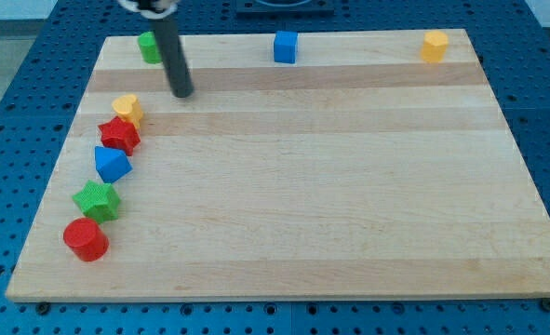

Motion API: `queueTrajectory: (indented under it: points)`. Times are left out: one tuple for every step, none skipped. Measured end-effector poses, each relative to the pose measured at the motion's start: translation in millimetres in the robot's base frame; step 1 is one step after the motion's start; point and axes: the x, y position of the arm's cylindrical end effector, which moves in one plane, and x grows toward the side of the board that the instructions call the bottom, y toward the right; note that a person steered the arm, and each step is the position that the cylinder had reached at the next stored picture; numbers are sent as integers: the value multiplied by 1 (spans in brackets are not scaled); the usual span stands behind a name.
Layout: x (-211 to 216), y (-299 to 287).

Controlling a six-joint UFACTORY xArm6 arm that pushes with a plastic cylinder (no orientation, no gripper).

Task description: Move yellow hexagon closer to blue cube

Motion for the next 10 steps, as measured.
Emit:
queueTrajectory:
  points:
    - [0, 61]
    - [0, 122]
    - [0, 187]
    - [-1, 251]
    - [-4, 312]
    - [-11, 363]
    - [-23, 399]
    - [-42, 420]
    - [-64, 421]
    - [-83, 415]
